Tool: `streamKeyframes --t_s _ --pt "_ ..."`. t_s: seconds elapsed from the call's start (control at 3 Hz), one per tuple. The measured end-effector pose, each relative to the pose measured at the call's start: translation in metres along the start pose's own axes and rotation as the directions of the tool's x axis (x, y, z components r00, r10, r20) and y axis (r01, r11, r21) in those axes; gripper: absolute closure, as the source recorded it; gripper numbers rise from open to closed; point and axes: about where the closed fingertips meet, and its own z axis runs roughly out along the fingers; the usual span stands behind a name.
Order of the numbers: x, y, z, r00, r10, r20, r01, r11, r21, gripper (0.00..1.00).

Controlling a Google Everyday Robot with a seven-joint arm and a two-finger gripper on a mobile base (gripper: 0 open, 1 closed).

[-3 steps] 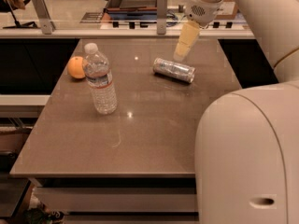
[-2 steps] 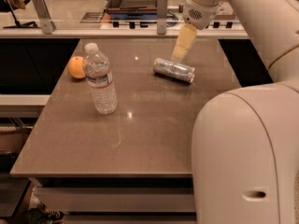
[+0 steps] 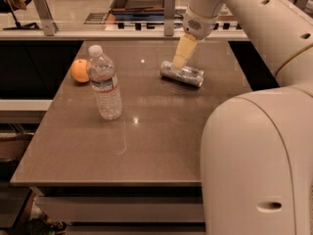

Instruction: Place redbull can upright

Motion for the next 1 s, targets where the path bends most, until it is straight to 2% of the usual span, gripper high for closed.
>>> streamKeyframes --t_s 0.33,1.0 --pt "-0.006 -0.004 0.013 0.999 0.007 -0.032 -0.007 1.0000 0.001 0.00" --pt "-0.004 -0.005 0.039 0.989 0.054 -0.139 -0.053 0.9985 0.011 0.00"
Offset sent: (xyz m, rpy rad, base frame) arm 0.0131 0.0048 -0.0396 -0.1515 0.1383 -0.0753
